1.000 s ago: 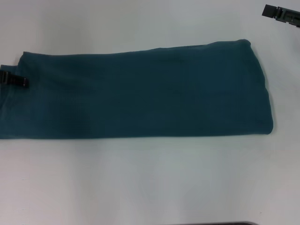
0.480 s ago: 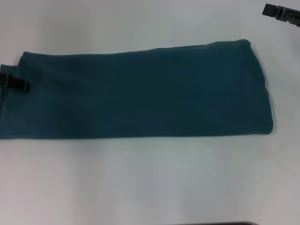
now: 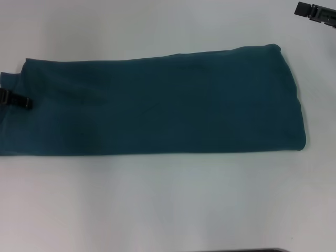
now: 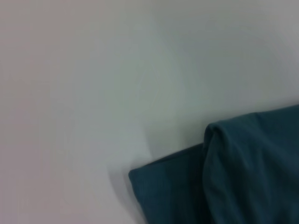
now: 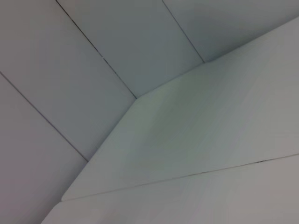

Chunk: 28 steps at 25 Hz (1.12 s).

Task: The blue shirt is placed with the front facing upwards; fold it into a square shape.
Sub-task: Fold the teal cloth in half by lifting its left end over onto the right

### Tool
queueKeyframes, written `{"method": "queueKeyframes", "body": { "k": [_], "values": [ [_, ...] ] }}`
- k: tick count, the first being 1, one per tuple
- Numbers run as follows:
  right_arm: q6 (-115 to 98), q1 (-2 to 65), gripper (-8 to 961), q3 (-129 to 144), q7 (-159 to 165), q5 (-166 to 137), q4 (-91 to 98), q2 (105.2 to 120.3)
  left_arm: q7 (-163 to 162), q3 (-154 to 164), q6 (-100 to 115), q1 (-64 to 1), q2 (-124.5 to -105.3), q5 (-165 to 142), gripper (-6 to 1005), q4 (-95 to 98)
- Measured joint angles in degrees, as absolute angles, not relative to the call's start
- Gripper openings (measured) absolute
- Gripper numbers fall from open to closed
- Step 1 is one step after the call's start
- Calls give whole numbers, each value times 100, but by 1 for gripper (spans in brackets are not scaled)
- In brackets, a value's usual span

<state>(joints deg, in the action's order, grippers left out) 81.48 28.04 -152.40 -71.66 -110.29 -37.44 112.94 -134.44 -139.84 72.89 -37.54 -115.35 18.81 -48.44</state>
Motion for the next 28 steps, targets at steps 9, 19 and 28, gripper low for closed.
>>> {"method": "queueKeyframes", "body": {
  "k": [9, 19, 28],
  "values": [
    [8148, 2804, 945, -15240, -7169, -11029, -3744, 11294, -13426, -13984, 7440, -3761, -11531, 1881, 858, -4855],
    [8148, 2804, 944, -15240, -7178, -11030, -3744, 11289, -13398, -13982, 7583, -3823, -11531, 1903, 858, -4856],
    [8148, 2804, 945, -15240, -7165, -11030, -3774, 11284, -13394, -13984, 7683, -3845, -11560, 1921, 858, -5003]
  ]
}}
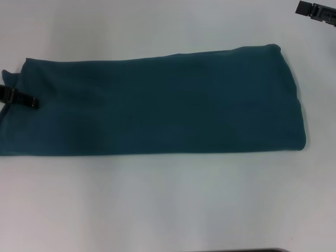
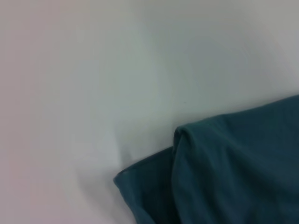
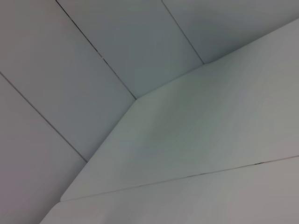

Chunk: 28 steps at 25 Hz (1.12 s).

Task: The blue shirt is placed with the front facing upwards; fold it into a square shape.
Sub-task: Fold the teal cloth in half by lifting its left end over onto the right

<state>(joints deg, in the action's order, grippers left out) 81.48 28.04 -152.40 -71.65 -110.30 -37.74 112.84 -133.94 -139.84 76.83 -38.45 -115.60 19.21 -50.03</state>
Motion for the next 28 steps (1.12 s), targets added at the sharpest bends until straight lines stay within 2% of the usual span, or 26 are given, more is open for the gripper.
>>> {"method": "queueKeyframes", "body": {
  "k": [26, 28],
  "values": [
    [8152, 2795, 944, -15240, -7163, -11030, -3788, 11285, -13402, -13932, 7598, -3838, -11558, 1819, 849, -5010],
    [8160, 2795, 944, -15241, -7163, -11027, -3792, 11285, -13444, -13944, 7588, -3844, -11557, 1777, 781, -5001]
  ]
}}
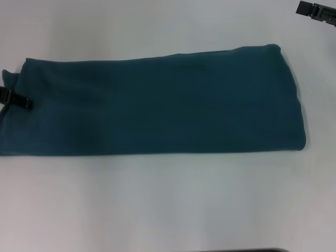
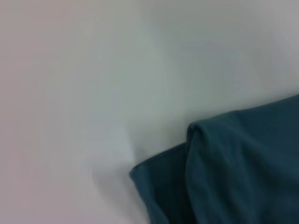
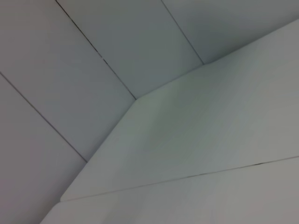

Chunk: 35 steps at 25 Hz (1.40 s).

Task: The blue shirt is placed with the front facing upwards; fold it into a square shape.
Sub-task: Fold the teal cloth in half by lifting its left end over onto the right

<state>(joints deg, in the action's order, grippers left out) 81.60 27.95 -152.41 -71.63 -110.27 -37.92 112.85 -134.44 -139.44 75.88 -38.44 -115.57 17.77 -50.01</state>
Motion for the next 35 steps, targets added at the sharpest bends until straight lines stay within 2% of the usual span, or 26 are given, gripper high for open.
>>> {"method": "queueKeyframes", "body": {
  "k": [4, 15, 17, 23, 35],
  "values": [
    [8176, 2795, 944, -15255, -7163, -11019, -3798, 11285, -13474, -13955, 7601, -3846, -11533, 1768, 644, -4987],
    [8215, 2789, 945, -15258, -7163, -11012, -3798, 11285, -13467, -13935, 7575, -3839, -11540, 1766, 446, -4970],
    [8217, 2787, 945, -15258, -7163, -11012, -3798, 11285, -13464, -13933, 7573, -3832, -11541, 1766, 200, -4970],
    [8218, 2779, 944, -15258, -7167, -11012, -3797, 11285, -13454, -13923, 7573, -3809, -11552, 1766, 11, -4993],
    [8218, 2734, 945, -15296, -7184, -11013, -3797, 11285, -13458, -13955, 7579, -3767, -11534, 1796, 6, -5147]
  ]
}}
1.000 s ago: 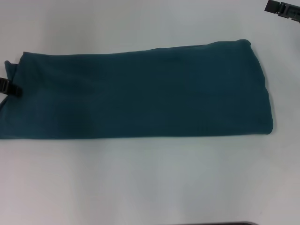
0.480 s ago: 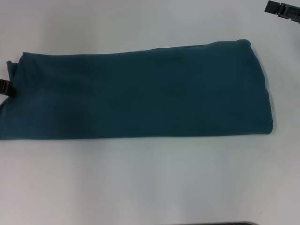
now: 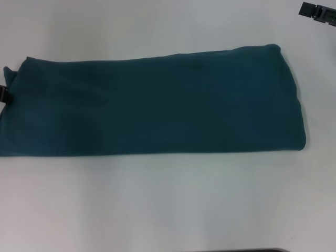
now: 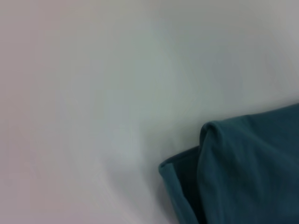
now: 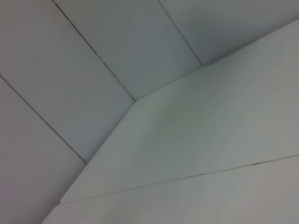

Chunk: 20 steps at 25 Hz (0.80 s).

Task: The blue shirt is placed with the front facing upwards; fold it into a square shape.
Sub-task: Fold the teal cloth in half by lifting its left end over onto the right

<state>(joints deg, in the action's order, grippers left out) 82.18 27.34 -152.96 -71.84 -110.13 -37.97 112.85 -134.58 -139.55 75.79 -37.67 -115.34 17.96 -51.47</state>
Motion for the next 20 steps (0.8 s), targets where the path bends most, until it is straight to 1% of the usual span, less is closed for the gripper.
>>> {"method": "queueKeyframes", "body": {
  "k": [20],
  "values": [
    [8212, 2742, 944, -15311, -7196, -11013, -3781, 11294, -13439, -13964, 7649, -3761, -11451, 1743, 2, -5220]
  ]
}}
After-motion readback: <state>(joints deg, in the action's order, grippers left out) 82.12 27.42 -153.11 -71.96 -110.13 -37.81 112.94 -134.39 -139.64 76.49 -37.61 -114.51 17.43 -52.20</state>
